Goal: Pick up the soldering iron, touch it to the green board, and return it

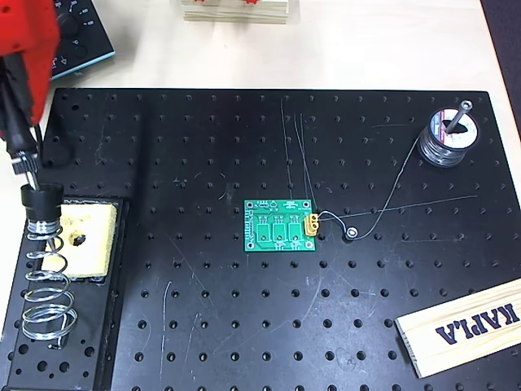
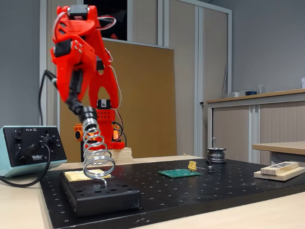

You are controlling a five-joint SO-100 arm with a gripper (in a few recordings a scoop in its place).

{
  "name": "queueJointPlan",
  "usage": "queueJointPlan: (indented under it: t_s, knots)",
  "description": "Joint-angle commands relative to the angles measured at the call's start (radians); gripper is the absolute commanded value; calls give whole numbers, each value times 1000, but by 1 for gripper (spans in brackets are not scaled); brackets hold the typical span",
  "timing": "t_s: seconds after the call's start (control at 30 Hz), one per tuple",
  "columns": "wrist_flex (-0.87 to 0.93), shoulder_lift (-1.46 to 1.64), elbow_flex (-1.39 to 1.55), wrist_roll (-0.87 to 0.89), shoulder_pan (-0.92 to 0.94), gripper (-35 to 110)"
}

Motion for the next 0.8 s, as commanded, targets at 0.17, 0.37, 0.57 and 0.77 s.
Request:
queueJointPlan:
  t_s: [0.17,0.37,0.57,0.77]
  knots:
    - [51,-31,-97,137,-178,0]
    - [46,-83,-138,156,-206,0]
    - [51,-110,-169,110,-173,0]
    - [41,-114,-132,-26,-121,7]
